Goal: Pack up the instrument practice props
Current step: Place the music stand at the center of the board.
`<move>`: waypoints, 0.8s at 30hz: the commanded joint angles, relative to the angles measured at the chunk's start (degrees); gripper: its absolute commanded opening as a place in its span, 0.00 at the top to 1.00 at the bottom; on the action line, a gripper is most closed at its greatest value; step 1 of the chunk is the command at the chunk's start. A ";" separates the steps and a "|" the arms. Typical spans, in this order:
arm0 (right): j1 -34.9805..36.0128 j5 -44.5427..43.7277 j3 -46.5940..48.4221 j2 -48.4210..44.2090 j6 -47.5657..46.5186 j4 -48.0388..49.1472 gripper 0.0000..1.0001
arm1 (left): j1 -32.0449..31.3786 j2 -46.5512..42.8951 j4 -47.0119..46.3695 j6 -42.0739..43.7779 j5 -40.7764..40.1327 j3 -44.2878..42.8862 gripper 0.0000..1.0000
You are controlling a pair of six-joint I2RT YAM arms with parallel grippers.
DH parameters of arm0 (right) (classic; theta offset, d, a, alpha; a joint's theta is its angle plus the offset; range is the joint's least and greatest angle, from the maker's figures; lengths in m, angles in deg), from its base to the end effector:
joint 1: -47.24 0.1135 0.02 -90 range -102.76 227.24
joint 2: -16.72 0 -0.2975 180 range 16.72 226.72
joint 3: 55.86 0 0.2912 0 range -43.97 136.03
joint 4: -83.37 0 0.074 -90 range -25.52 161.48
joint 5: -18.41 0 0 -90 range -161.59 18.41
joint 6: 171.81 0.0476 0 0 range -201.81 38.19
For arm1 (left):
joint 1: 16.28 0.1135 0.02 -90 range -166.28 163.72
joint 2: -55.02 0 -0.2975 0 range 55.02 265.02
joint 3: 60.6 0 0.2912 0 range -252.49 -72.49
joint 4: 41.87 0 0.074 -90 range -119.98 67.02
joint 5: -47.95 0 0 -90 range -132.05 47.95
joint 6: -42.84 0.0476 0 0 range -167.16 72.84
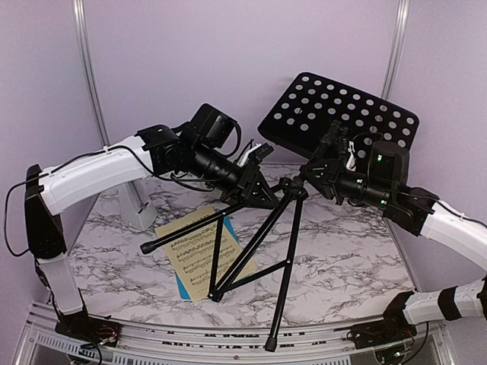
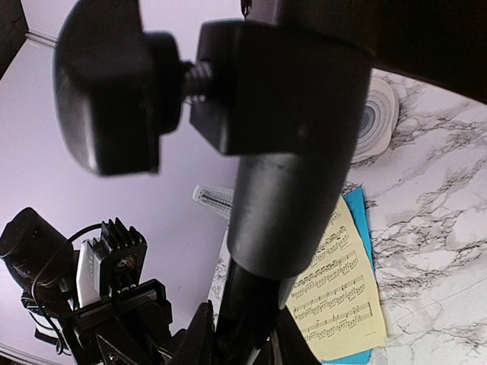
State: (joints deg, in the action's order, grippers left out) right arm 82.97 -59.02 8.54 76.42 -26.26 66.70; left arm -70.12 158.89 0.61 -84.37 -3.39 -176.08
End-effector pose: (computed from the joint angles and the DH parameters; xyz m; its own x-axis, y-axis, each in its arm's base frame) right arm 0.2196 0.1707 0.3692 -0.7078 0.4823 -0.5162 -0.2814 0.4777 0.8322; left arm 0.2545 -0.3986 0.4039 -0.8137 0.3131 -0.4898 0.5710 0.2727 -0.7743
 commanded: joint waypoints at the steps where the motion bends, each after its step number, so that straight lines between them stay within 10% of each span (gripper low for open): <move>1: -2.60 -8.03 -4.58 -3.80 -5.88 0.39 1.00 | 6.83 -0.32 10.83 6.82 0.26 -13.79 1.00; 24: 1.31 -6.99 -17.47 2.20 4.50 13.23 1.00 | 8.69 4.19 31.12 15.93 -2.75 -19.98 1.00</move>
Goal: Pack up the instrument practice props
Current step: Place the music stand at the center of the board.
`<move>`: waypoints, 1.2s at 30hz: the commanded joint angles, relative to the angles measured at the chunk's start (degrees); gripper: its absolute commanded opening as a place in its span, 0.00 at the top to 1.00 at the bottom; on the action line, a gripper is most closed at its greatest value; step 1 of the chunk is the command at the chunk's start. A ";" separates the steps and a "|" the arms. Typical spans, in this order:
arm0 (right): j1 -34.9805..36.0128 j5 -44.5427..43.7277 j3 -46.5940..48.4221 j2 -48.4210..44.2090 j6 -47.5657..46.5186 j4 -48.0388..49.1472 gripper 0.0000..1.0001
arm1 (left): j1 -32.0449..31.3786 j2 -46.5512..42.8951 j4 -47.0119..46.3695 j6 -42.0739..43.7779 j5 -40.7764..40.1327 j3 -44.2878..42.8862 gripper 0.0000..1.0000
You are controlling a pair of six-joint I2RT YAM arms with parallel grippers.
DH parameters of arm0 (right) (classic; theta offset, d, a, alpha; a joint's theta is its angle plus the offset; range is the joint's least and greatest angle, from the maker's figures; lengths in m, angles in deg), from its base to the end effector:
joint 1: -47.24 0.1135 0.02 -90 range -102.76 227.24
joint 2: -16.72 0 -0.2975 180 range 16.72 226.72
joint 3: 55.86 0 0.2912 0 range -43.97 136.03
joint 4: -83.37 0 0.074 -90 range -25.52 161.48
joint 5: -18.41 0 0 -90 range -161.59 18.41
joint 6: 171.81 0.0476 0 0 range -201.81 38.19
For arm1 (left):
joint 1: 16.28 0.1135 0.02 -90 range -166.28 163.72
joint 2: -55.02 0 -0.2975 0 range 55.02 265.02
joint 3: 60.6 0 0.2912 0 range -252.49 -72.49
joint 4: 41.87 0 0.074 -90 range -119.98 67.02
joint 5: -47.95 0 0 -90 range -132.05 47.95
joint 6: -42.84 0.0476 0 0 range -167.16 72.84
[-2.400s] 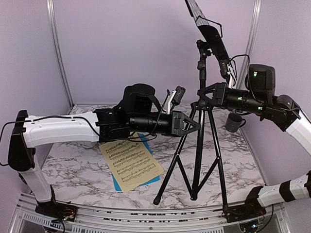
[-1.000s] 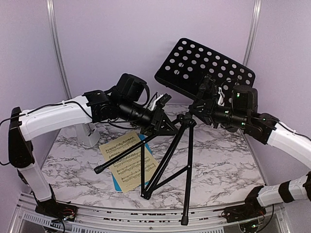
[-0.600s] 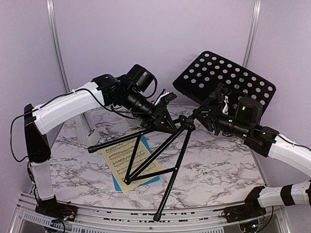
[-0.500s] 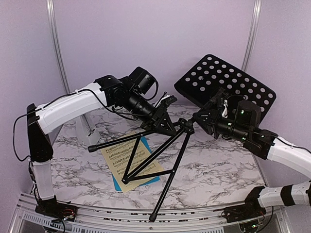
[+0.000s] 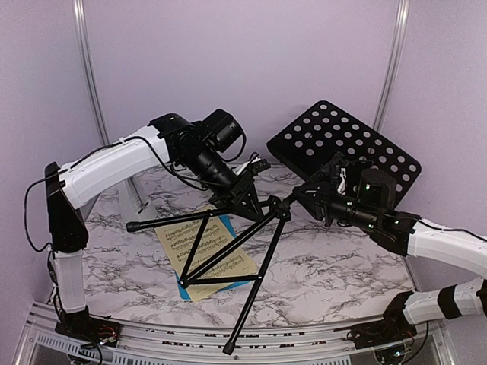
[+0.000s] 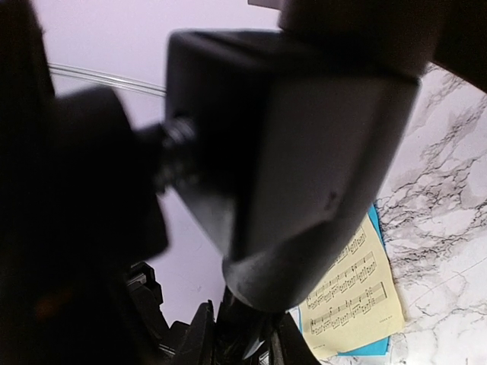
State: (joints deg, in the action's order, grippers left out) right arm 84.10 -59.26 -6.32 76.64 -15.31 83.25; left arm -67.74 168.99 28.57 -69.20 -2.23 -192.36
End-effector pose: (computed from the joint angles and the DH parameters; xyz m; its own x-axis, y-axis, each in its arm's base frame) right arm 0.2146 0.1736 0.2965 -0.7496 0.5577 -0.3564 -0.1670 0.3617 0.9172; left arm 0.2785 -0.3985 0.3864 -0.7754 0.5108 -0.3713 0.5954 0.3952 -0.6995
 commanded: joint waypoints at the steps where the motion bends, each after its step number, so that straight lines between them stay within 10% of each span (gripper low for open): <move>1: 0.48 -6.72 -2.93 2.68 -5.93 -2.26 1.00 | 6.37 -5.74 3.84 1.11 -4.01 -3.72 1.00; 36: -1.96 -5.53 -11.77 36.71 4.93 27.32 1.00 | 9.91 14.33 1.94 11.70 4.82 -4.12 1.00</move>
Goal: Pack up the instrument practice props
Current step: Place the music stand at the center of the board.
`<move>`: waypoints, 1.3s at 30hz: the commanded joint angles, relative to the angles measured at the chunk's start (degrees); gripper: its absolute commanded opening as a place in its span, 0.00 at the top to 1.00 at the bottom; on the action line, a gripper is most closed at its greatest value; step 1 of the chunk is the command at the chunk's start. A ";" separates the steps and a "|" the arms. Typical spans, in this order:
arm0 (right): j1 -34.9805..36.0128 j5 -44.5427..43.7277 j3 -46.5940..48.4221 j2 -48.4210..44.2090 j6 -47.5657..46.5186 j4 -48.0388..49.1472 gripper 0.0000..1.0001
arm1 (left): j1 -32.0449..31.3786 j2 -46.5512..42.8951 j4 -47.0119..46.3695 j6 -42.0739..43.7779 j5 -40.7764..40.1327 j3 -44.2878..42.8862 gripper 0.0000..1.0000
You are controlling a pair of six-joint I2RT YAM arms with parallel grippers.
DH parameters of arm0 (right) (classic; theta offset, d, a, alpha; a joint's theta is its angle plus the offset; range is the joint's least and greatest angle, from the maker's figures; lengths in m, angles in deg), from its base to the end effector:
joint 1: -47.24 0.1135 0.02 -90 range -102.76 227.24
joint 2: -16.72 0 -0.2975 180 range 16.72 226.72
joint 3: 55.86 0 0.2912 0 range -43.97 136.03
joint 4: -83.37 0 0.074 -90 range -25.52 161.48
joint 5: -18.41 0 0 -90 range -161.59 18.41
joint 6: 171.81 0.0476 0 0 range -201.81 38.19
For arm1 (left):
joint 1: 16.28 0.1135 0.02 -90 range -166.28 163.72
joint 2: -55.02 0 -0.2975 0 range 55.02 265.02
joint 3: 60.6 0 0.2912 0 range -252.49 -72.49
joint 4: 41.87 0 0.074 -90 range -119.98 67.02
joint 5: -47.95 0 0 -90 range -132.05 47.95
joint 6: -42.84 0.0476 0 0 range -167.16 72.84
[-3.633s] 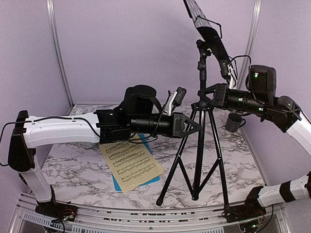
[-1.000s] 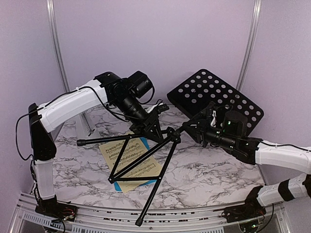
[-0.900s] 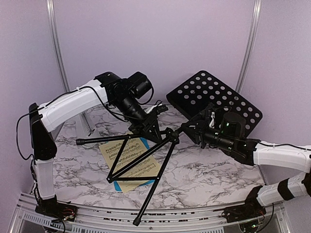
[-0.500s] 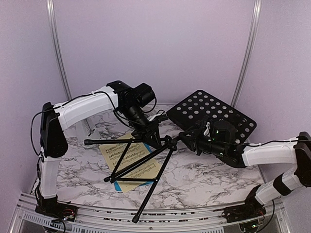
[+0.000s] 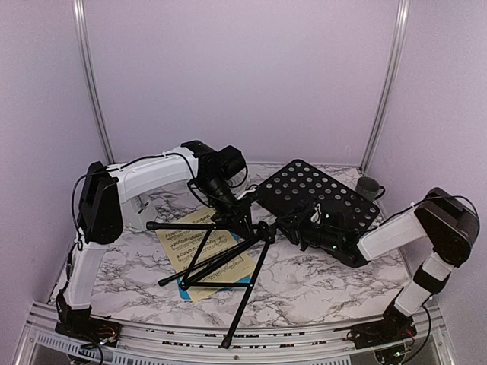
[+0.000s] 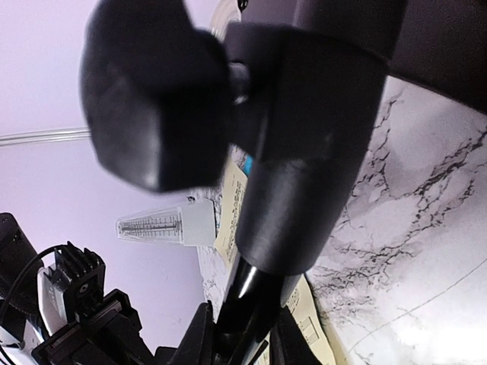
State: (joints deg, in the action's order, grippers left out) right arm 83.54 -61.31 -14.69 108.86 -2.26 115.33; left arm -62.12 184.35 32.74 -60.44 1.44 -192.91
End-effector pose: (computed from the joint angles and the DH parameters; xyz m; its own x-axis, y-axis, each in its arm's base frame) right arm 0.2599 0.2015 0.1452 -0.7542 0.6466 -0.1143 0.1278 0.3154 0.9403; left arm 0.3482 -0.4056 0.2558 -0.7977 0.5823 -0.1567 0.5017 0.4969 -0.7081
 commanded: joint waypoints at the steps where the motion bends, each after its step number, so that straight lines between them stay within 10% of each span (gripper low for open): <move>1: -1.44 -3.47 -3.54 5.32 -7.81 -3.96 1.00 | 4.34 -0.71 -2.25 3.17 1.21 -3.58 1.00; 16: -3.03 -0.52 -7.47 0.29 -10.36 0.57 0.52 | 4.45 2.60 -2.64 8.26 0.36 -3.48 1.00; 28: -1.63 6.85 -6.62 -17.57 -22.30 -13.20 0.45 | 4.47 5.13 -5.40 8.02 1.17 -3.16 1.00; 39: 15.09 7.72 -5.85 -15.61 -14.02 -6.99 0.39 | 4.46 4.90 -6.66 7.28 1.88 -2.70 0.99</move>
State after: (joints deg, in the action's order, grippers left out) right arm 93.52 -53.99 -22.69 91.46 -19.44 104.54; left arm -58.21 187.44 32.46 -54.23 4.08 -194.90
